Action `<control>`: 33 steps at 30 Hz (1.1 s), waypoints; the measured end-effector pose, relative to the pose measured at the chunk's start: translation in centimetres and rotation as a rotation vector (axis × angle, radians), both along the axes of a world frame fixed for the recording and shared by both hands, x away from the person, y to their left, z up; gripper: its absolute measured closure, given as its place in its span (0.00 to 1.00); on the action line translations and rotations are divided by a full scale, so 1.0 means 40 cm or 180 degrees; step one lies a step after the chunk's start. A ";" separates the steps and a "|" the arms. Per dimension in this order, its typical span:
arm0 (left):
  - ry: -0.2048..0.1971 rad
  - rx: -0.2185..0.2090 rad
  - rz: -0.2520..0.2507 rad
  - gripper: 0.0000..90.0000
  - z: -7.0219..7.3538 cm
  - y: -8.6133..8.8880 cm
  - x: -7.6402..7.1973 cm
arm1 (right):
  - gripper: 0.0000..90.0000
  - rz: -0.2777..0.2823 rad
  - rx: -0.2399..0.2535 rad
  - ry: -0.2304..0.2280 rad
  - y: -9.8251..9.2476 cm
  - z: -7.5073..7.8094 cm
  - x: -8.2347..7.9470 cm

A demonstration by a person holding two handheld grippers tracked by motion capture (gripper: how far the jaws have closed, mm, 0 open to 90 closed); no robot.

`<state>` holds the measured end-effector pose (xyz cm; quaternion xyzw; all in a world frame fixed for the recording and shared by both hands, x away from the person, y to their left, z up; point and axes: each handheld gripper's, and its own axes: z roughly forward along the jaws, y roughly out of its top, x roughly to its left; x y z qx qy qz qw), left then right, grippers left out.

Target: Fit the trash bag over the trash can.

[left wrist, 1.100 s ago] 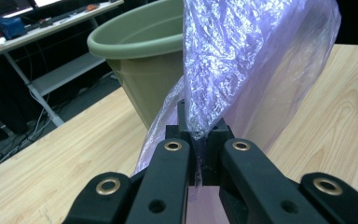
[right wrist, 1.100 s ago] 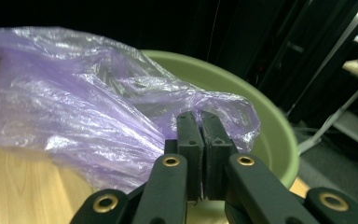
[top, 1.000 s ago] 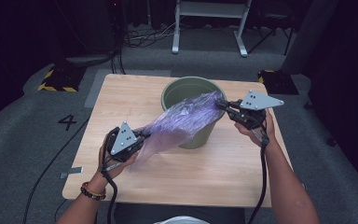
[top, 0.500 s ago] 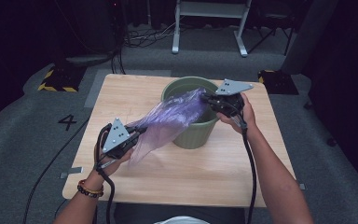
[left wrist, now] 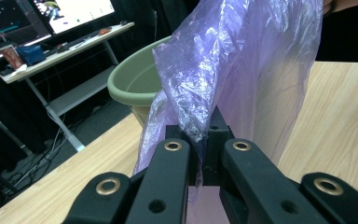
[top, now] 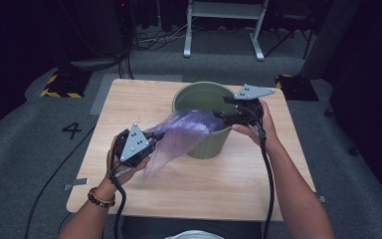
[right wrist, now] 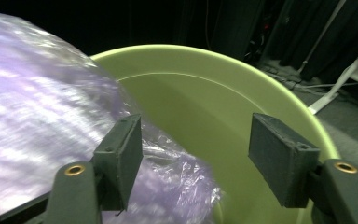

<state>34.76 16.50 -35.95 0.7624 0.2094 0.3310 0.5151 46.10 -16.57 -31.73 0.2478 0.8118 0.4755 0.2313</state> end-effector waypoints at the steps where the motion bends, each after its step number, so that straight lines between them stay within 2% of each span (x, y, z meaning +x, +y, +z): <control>1: 0.0014 -0.0005 -0.0009 1.00 0.000 -0.003 0.002 | 0.38 0.0000 0.0000 0.0000 0.000 0.000 0.000; 2: 0.0015 0.0005 -0.0010 1.00 0.001 -0.006 0.003 | 0.36 0.0016 0.0002 -0.0092 -0.008 0.006 -0.019; 4: 0.0008 0.0024 -0.0028 1.00 0.002 -0.015 0.005 | 0.36 0.0021 0.0029 -0.0129 -0.014 0.010 -0.028; 5: 0.0022 0.0037 -0.0045 1.00 0.005 -0.024 0.008 | 0.36 0.0011 0.0085 -0.0208 -0.027 0.017 -0.045; 6: 0.0022 0.0037 -0.0045 1.00 0.005 -0.024 0.008 | 0.36 0.0011 0.0085 -0.0208 -0.027 0.017 -0.045; 7: 0.0024 0.0064 -0.0070 1.00 0.007 -0.034 0.013 | 0.36 0.0140 0.0258 -0.0202 -0.042 0.022 -0.063; 8: 0.0024 0.0064 -0.0070 1.00 0.007 -0.034 0.013 | 0.36 0.0140 0.0258 -0.0202 -0.042 0.022 -0.063; 10: 0.0041 0.0089 -0.0077 1.00 0.008 -0.045 0.018 | 0.36 0.0298 0.0376 -0.0227 -0.055 0.024 -0.085; 15: 0.0094 0.0127 -0.0058 1.00 0.010 -0.072 0.033 | 0.35 0.0386 0.0476 -0.0318 -0.079 0.021 -0.123; 17: 0.0108 0.0158 -0.0053 1.00 0.012 -0.082 0.035 | 0.34 0.0546 0.0552 -0.0353 -0.092 0.019 -0.138; 20: 0.0124 0.0178 -0.0035 1.00 0.013 -0.096 0.037 | 0.34 0.0597 0.0574 -0.0354 -0.095 0.017 -0.147; 23: 0.0146 0.0178 -0.0046 1.00 0.014 -0.106 0.043 | 0.32 0.0824 0.0467 -0.0374 -0.074 0.009 -0.169; 24: 0.0153 0.0180 -0.0056 1.00 0.014 -0.110 0.046 | 0.32 0.0824 0.0467 -0.0374 -0.074 0.009 -0.169; 28: 0.0143 0.0197 -0.0084 1.00 0.014 -0.122 0.054 | 0.31 0.0859 0.0267 -0.0459 -0.030 -0.002 -0.183; 30: 0.0136 0.0180 -0.0112 0.99 0.015 -0.125 0.056 | 0.32 0.0878 0.0188 -0.0448 -0.009 -0.011 -0.182; 31: 0.0134 0.0169 -0.0117 0.99 0.016 -0.127 0.056 | 0.33 0.0845 0.0120 -0.0460 0.001 -0.017 -0.181; 33: 0.0130 0.0167 -0.0126 0.99 0.017 -0.129 0.057 | 0.45 0.0799 0.0047 -0.0512 0.016 -0.026 -0.178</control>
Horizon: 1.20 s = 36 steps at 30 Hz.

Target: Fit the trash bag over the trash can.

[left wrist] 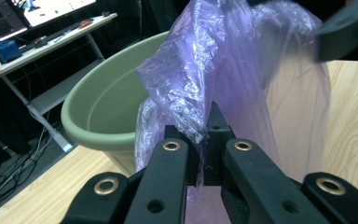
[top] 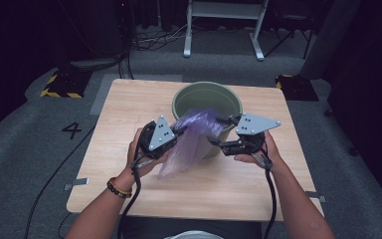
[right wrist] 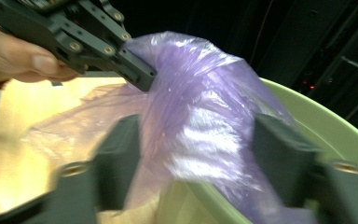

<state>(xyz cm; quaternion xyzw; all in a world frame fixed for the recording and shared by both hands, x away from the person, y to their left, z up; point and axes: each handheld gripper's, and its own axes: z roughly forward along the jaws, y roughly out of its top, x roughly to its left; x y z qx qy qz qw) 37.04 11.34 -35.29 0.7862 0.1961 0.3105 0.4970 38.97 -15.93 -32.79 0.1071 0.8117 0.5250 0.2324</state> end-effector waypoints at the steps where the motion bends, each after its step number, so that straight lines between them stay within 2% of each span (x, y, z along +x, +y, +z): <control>1: -0.0002 -0.0005 -0.0006 0.99 0.000 -0.002 0.001 | 0.53 -0.0046 -0.0030 -0.0037 0.005 -0.004 0.001; 4: -0.0002 -0.0017 -0.0014 0.98 0.001 -0.005 0.005 | 0.76 -0.0039 -0.0100 -0.0072 0.014 -0.013 0.008; 5: -0.0009 -0.0022 -0.0032 0.96 0.003 -0.006 0.006 | 0.88 -0.0043 -0.0084 -0.0098 0.015 -0.016 0.010; 6: -0.0009 -0.0022 -0.0032 0.94 0.003 -0.006 0.006 | 0.88 -0.0043 -0.0084 -0.0098 0.015 -0.016 0.010; 7: -0.0018 -0.0028 -0.0026 0.94 0.004 -0.006 0.006 | 0.93 -0.0055 -0.0074 -0.0112 0.014 -0.017 0.012; 8: -0.0029 -0.0039 0.0008 0.84 0.005 -0.006 0.006 | 0.96 -0.0072 -0.0029 -0.0105 0.009 -0.016 0.017; 9: -0.0029 -0.0066 0.0043 0.84 0.005 -0.005 0.007 | 0.96 -0.0072 -0.0029 -0.0105 0.009 -0.016 0.017; 10: -0.0027 -0.0078 0.0088 0.78 0.005 -0.002 0.008 | 0.97 -0.0094 0.0000 -0.0105 0.006 -0.015 0.019; 11: -0.0002 -0.0100 0.0125 0.61 0.004 0.001 0.009 | 0.98 -0.0148 0.0059 -0.0101 -0.002 -0.012 0.025; 12: -0.0001 -0.0094 0.0191 0.61 0.004 0.004 0.010 | 0.98 -0.0148 0.0059 -0.0101 -0.002 -0.012 0.025; 13: -0.0002 -0.0103 0.0239 0.52 0.004 0.008 0.010 | 0.98 -0.0175 0.0092 -0.0084 -0.007 -0.010 0.029; 14: 0.0029 -0.0134 0.0212 0.46 0.003 0.015 0.010 | 0.99 -0.0232 0.0154 -0.0055 -0.016 -0.006 0.038; 16: 0.0084 -0.0195 0.0096 0.42 0.002 0.031 0.007 | 0.99 -0.0281 0.0207 -0.0019 -0.024 -0.002 0.047; 18: 0.0114 -0.0164 0.0018 0.40 0.001 0.046 0.002 | 0.99 -0.0340 0.0264 0.0015 -0.031 0.001 0.057; 20: 0.0169 -0.0117 -0.0022 0.38 -0.003 0.059 0.000 | 0.99 -0.0365 0.0279 0.0035 -0.034 0.002 0.064; 21: 0.0222 -0.0117 -0.0109 0.38 -0.006 0.066 -0.001 | 0.99 -0.0447 0.0303 0.0069 -0.038 0.003 0.077; 22: 0.0274 -0.0091 -0.0186 0.38 -0.014 0.075 -0.003 | 0.99 -0.0448 0.0320 0.0104 -0.040 0.003 0.084; 23: 0.0274 -0.0091 -0.0186 0.39 -0.014 0.075 -0.003 | 0.99 -0.0448 0.0320 0.0104 -0.040 0.003 0.084; 25: 0.0321 -0.0032 -0.0288 0.40 -0.022 0.079 -0.007 | 0.99 -0.0525 0.0313 0.0111 -0.042 0.004 0.096; 28: 0.0450 0.0091 -0.0444 0.41 -0.034 0.072 -0.009 | 0.98 -0.0598 0.0356 0.0150 -0.046 0.006 0.116; 31: 0.0501 0.0141 -0.0480 0.41 -0.039 0.064 -0.006 | 0.98 -0.0624 0.0367 0.0196 -0.045 0.006 0.125; 33: 0.0553 0.0171 -0.0477 0.42 -0.045 0.056 -0.001 | 0.97 -0.0686 0.0314 0.0212 -0.040 0.005 0.135; 35: 0.0594 0.0192 -0.0553 0.50 -0.049 0.048 0.003 | 0.97 -0.0733 0.0298 0.0245 -0.039 0.004 0.145; 36: 0.0576 0.0221 -0.0589 0.60 -0.051 0.043 0.002 | 0.95 -0.0767 0.0291 0.0261 -0.039 0.003 0.149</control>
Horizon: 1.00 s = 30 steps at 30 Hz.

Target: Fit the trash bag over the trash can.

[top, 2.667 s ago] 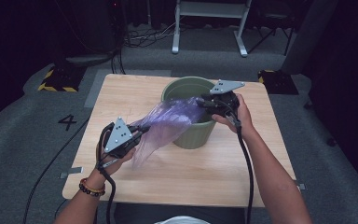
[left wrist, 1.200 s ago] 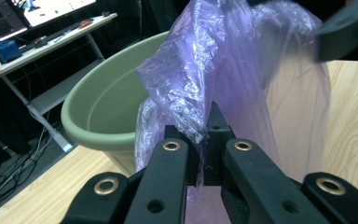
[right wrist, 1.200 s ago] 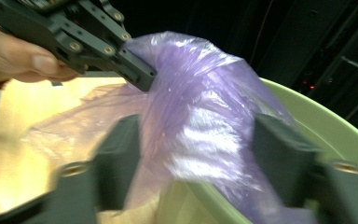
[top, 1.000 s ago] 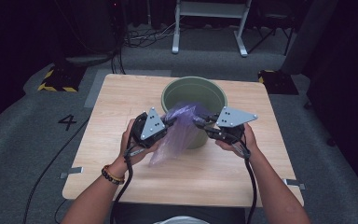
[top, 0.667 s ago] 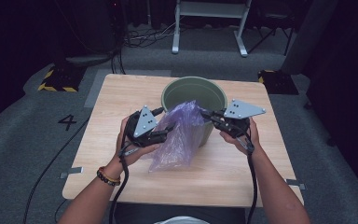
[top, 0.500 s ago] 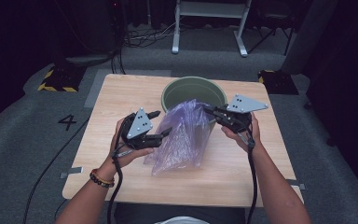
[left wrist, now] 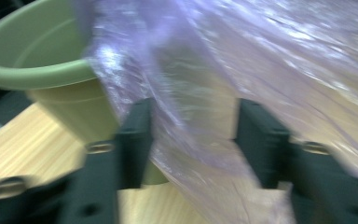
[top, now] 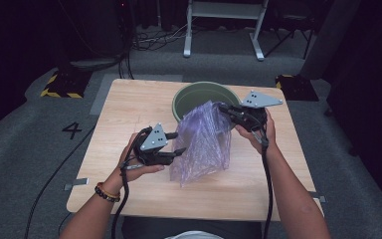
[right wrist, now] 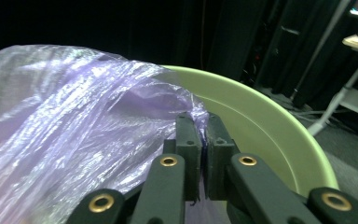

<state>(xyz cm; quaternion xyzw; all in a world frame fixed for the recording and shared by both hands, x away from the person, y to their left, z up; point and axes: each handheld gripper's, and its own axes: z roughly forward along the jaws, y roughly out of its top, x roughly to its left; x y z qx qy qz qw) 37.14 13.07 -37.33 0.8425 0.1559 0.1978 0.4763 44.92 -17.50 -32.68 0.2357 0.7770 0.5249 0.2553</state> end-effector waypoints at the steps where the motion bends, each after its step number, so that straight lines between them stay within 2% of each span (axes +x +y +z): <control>1: -0.0023 0.0024 0.0015 0.67 -0.001 -0.006 0.000 | 0.93 -0.0026 0.0012 0.0031 -0.002 -0.001 0.005; 2: -0.0029 0.0021 0.0002 0.75 -0.001 -0.011 0.001 | 0.91 -0.0053 0.0012 0.0081 -0.004 -0.003 0.009; 3: -0.0055 0.0025 -0.0018 0.88 0.001 -0.014 0.002 | 0.80 -0.0061 -0.0010 0.0123 -0.006 -0.007 0.013; 4: -0.0082 0.0025 -0.0016 0.88 0.002 -0.019 0.002 | 0.80 -0.0061 -0.0010 0.0123 -0.006 -0.007 0.013; 5: -0.0163 0.0060 0.0034 0.95 0.006 -0.028 0.002 | 0.69 -0.0090 -0.0040 0.0129 -0.006 -0.009 0.010; 6: -0.0201 0.0062 0.0053 0.98 0.008 -0.032 0.002 | 0.64 -0.0075 -0.0077 0.0124 -0.005 -0.010 0.006; 8: -0.0266 0.0073 0.0109 1.00 0.011 -0.039 0.002 | 0.56 0.0048 -0.0104 0.0063 -0.004 -0.012 -0.008; 9: -0.0266 0.0073 0.0109 1.00 0.011 -0.039 0.002 | 0.56 0.0048 -0.0104 0.0063 -0.004 -0.012 -0.008; 12: -0.0334 0.0055 0.0173 1.00 0.015 -0.047 0.005 | 0.42 0.0041 -0.0281 -0.0065 -0.004 -0.012 -0.039; 15: -0.0416 -0.0021 0.0276 1.00 0.022 -0.053 0.006 | 0.39 0.0030 -0.0325 -0.0147 -0.009 -0.009 -0.059; 16: -0.0438 -0.0064 0.0284 1.00 0.025 -0.053 0.005 | 0.39 0.0058 -0.0347 -0.0226 -0.013 -0.008 -0.072; 17: -0.0473 -0.0127 0.0323 1.00 0.030 -0.056 0.004 | 0.37 0.0117 -0.0403 -0.0399 -0.019 -0.004 -0.102; 18: -0.0473 -0.0127 0.0323 1.00 0.030 -0.056 0.004 | 0.37 0.0117 -0.0403 -0.0399 -0.019 -0.004 -0.102; 19: -0.0453 -0.0154 0.0317 1.00 0.034 -0.059 0.009 | 0.37 0.0164 -0.0417 -0.0465 -0.025 -0.002 -0.127; 24: -0.0416 -0.0226 0.0354 1.00 0.038 -0.063 0.020 | 0.36 0.0328 -0.0410 -0.0536 -0.037 -0.004 -0.174; 26: -0.0387 -0.0273 0.0354 1.00 0.039 -0.065 0.025 | 0.36 0.0382 -0.0348 -0.0535 -0.051 -0.012 -0.204; 30: -0.0384 -0.0340 0.0360 1.00 0.040 -0.062 0.027 | 0.35 0.0465 -0.0268 -0.0514 -0.068 -0.027 -0.236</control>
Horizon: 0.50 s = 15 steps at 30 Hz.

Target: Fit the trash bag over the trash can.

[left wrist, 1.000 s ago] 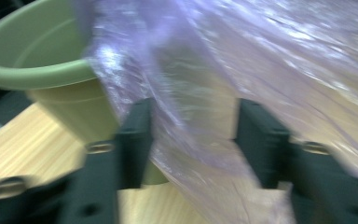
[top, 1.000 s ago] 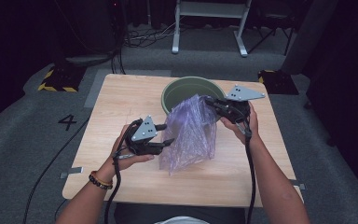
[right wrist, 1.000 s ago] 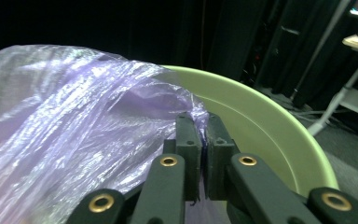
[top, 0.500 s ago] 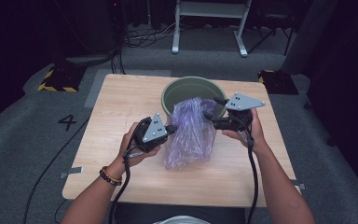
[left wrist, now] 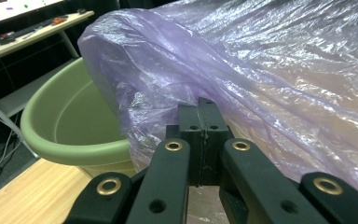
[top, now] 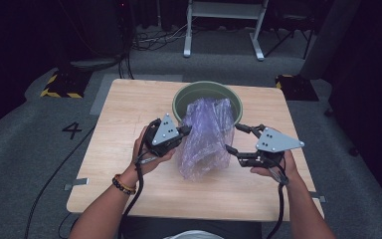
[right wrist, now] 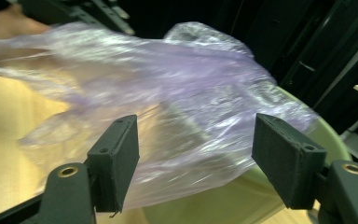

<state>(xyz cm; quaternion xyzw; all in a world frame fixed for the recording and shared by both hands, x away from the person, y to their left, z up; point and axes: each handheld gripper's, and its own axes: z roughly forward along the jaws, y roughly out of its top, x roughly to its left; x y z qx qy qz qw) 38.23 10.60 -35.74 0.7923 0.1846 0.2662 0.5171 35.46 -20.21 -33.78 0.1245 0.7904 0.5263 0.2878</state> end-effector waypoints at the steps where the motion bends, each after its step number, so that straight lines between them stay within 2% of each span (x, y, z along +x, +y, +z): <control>1: 0.0000 0.0000 0.0000 1.00 0.000 0.000 0.000 | 0.35 0.0000 0.0000 0.0000 0.000 0.000 0.000; 2: -0.0018 -0.0058 0.0020 1.00 0.002 0.002 -0.003 | 0.34 0.0083 0.0007 0.0007 0.000 -0.009 -0.017; 3: -0.0018 -0.0058 0.0020 1.00 0.002 0.002 -0.003 | 0.34 0.0083 0.0007 0.0007 0.000 -0.009 -0.017; 5: -0.0047 -0.0099 0.0057 1.00 0.004 0.005 -0.006 | 0.33 0.0244 -0.0020 -0.0004 0.007 -0.023 -0.043; 6: -0.0056 -0.0110 0.0062 1.00 0.005 0.005 -0.007 | 0.33 0.0244 -0.0020 -0.0004 0.007 -0.023 -0.043; 8: -0.0073 -0.0106 0.0088 1.00 0.006 0.003 -0.008 | 0.31 0.0336 -0.0108 -0.0064 0.024 -0.038 -0.059; 10: -0.0070 -0.0102 0.0082 1.00 0.007 0.002 -0.008 | 0.32 0.0339 -0.0149 -0.0075 0.030 -0.042 -0.060; 11: -0.0080 -0.0103 0.0095 1.00 0.007 0.001 -0.007 | 0.37 0.0245 -0.0223 -0.0197 0.041 -0.053 -0.062; 12: -0.0078 -0.0117 0.0098 1.00 0.007 0.001 -0.007 | 0.37 0.0245 -0.0223 -0.0197 0.041 -0.053 -0.062; 13: -0.0071 -0.0120 0.0083 1.00 0.008 0.002 -0.006 | 0.41 0.0235 -0.0191 -0.0189 0.045 -0.057 -0.060; 14: -0.0070 -0.0122 0.0083 1.00 0.008 0.002 -0.005 | 0.51 0.0192 -0.0199 -0.0245 0.057 -0.066 -0.057; 15: -0.0075 -0.0126 0.0090 1.00 0.008 0.002 -0.005 | 0.51 0.0192 -0.0199 -0.0245 0.057 -0.066 -0.057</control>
